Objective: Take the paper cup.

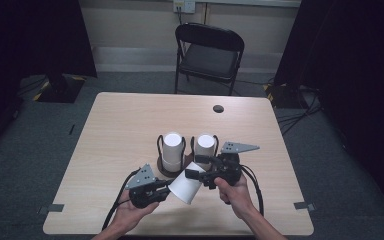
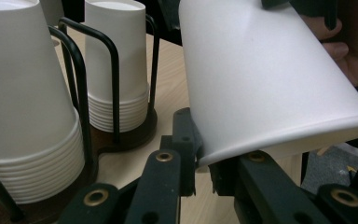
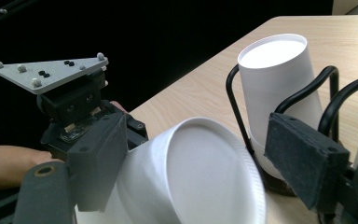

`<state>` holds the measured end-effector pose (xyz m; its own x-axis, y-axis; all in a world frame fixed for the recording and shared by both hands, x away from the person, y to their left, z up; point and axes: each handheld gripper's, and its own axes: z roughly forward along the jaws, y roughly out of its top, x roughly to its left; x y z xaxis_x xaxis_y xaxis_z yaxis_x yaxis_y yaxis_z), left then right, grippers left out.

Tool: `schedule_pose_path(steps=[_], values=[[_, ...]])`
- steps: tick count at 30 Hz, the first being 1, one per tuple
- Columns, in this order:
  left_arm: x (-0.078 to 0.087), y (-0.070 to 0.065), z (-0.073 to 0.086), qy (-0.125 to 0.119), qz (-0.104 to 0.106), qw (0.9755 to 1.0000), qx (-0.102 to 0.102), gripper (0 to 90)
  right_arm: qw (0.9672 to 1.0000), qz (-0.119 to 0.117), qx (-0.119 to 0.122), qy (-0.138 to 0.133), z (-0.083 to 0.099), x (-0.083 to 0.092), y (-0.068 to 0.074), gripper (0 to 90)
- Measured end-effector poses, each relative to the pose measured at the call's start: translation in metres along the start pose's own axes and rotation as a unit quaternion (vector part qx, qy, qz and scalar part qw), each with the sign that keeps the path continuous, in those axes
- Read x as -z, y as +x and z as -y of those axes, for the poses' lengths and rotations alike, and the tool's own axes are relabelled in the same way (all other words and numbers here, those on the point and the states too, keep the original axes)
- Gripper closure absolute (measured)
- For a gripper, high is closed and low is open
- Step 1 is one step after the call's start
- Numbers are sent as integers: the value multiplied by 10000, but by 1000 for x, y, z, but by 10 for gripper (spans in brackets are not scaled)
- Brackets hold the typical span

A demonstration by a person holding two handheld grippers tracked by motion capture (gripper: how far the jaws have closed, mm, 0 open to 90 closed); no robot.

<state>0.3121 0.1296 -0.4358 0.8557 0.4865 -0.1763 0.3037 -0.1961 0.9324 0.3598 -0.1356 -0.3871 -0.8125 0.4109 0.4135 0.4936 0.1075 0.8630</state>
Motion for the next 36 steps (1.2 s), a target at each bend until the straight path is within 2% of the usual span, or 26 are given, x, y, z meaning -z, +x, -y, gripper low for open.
schedule_pose_path(steps=[5,13,19,22,25,27,34,36], values=[[4,3,-1,191,-65,9998,94,832,9999,125,84,-55,-1,4,-2,209],[7,8,-4,454,-133,9989,4,832,9992,276,267,-93,-4,13,-2,215],[6,10,-5,796,-165,9966,-124,832,9967,423,693,75,-2,21,5,172],[4,9,-4,925,-166,9953,-245,831,9960,452,773,72,1,25,6,168],[2,7,-5,1008,-168,9941,-359,831,9938,532,951,231,6,30,7,169],[2,6,-6,1064,-154,9933,-426,831,9934,540,984,249,7,31,7,169],[-1,6,-9,1314,70,9902,-473,832,9894,503,1269,488,11,38,10,171],[-3,6,-10,1441,109,9881,-527,832,9873,436,1406,600,11,38,11,173]])
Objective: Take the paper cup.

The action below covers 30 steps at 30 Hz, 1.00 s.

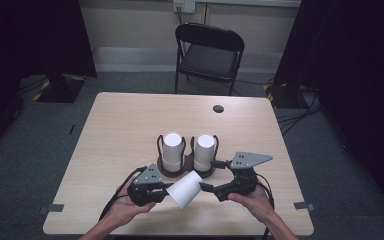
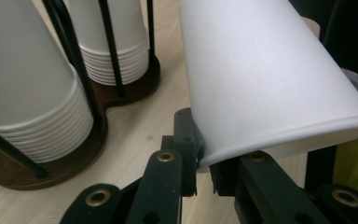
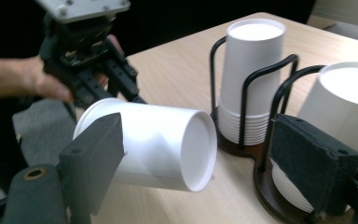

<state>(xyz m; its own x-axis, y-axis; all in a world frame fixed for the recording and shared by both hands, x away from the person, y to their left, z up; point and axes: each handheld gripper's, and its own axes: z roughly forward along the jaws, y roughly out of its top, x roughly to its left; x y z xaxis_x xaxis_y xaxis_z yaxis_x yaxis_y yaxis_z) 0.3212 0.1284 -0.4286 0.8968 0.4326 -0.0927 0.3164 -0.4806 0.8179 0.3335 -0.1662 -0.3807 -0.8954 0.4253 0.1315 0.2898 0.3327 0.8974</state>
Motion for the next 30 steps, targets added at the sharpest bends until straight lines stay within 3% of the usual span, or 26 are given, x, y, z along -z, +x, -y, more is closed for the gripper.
schedule_pose_path(steps=[8,13,14,15,16,18,26,28,29,30], values=[[-6,0,-2,262,187,9995,-66,832,9972,-238,575,408,-6,-5,8,191],[-10,0,-3,427,246,9987,-89,833,9921,-440,910,744,-8,-13,13,197],[-11,0,-3,496,243,9984,-114,833,9889,-536,1054,900,-9,-18,15,196],[-13,-1,-3,555,290,9980,-118,833,9889,-536,1054,900,-9,-18,15,196],[-14,-1,-3,669,308,9971,-185,833,9854,-633,1198,1034,-10,-22,17,189],[-18,-2,-3,714,388,9966,-159,833,9835,-694,1243,1120,-10,-24,18,188],[-23,-4,-8,954,578,9934,-279,833,9654,-1034,1653,1733,-8,-42,24,171],[-24,-3,-10,882,682,9935,-227,833,9571,-1169,1839,1912,-6,-47,26,171],[-24,-3,-11,878,687,9936,-188,833,9571,-1169,1839,1912,-6,-47,26,171],[-24,-3,-11,844,739,9936,-116,834,9546,-1191,1874,1989,-4,-49,28,164]])
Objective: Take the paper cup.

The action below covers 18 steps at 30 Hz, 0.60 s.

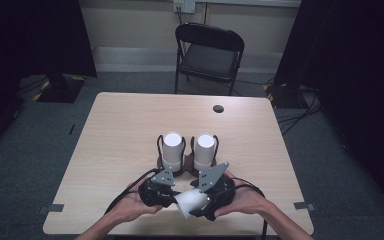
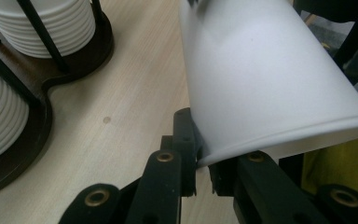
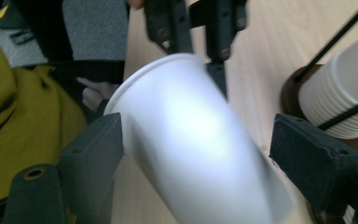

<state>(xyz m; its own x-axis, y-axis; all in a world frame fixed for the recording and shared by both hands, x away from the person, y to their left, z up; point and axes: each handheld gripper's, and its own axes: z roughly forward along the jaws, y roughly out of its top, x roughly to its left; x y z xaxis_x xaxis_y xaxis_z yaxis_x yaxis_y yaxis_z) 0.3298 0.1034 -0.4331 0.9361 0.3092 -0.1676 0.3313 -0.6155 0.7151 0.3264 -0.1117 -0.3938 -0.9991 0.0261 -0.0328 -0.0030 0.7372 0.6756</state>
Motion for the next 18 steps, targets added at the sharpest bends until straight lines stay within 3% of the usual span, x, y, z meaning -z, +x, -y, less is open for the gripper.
schedule_pose_path(steps=[1,5,8,18], values=[[1,2,-1,72,60,9999,-83,834,9999,1,85,57,0,-2,0,156],[1,5,-2,6,274,9995,145,838,9995,-114,123,256,2,-7,1,132],[7,12,-3,-291,418,9978,423,852,9986,-95,223,464,3,-12,2,149],[9,15,-2,-458,505,9947,767,871,9978,86,363,541,3,-18,4,226]])
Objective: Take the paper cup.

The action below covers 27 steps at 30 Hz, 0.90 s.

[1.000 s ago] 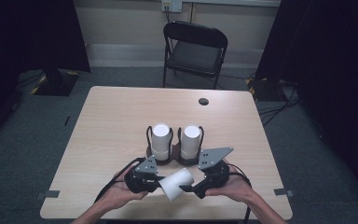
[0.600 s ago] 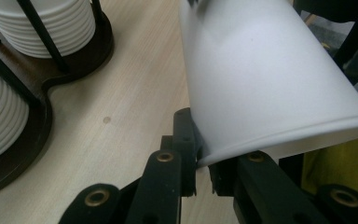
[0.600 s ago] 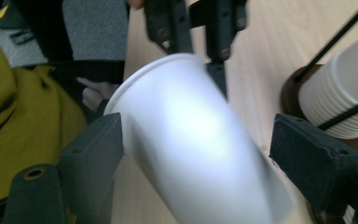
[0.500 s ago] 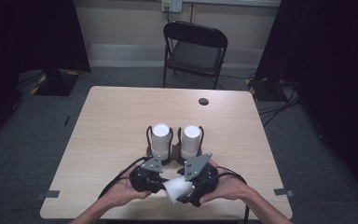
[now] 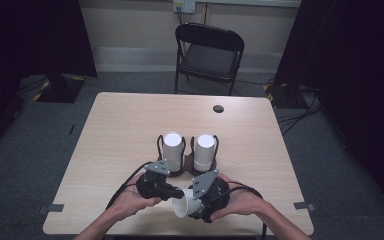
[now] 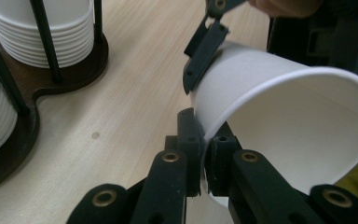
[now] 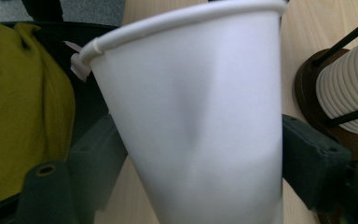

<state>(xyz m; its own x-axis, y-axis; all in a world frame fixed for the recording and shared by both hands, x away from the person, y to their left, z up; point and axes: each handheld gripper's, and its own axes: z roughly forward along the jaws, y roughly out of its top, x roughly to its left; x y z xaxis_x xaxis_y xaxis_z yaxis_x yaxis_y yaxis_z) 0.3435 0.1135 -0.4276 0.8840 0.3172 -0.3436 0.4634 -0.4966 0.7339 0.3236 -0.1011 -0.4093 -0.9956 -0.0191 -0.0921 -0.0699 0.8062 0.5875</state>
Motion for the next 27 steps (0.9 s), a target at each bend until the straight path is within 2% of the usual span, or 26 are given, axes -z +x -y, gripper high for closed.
schedule_pose_path(steps=[1,3,4,6,11,14,16,17,18,20,24,27], values=[[0,0,0,10,-31,10000,0,871,10000,11,50,2,0,-1,0,230],[0,0,0,-25,-50,10000,38,870,10000,20,-6,-10,1,-2,0,237],[0,1,1,-71,-67,9999,116,868,10000,22,-49,-57,2,-2,0,242],[0,2,1,-96,-91,9998,120,863,9998,70,-70,-162,3,-1,-1,250],[2,3,4,-335,-142,9989,297,814,9993,162,-156,-298,5,3,-1,259],[4,5,8,-439,-46,9980,442,788,9986,231,-249,-394,8,7,-3,262],[5,6,8,-506,82,9969,600,839,9983,257,-291,-437,9,8,-4,265],[5,6,8,-506,82,9969,600,870,9983,257,-291,-437,9,8,-4,265],[6,6,7,-555,137,9961,674,870,9986,240,-258,-392,8,7,-3,262],[8,6,6,-491,119,9967,643,875,9987,283,-235,-339,7,5,-1,256],[8,8,7,-509,140,9954,797,878,9988,297,-203,-319,5,3,-1,246],[6,9,8,-437,195,9954,834,879,9987,331,-144,-366,2,1,0,226]])
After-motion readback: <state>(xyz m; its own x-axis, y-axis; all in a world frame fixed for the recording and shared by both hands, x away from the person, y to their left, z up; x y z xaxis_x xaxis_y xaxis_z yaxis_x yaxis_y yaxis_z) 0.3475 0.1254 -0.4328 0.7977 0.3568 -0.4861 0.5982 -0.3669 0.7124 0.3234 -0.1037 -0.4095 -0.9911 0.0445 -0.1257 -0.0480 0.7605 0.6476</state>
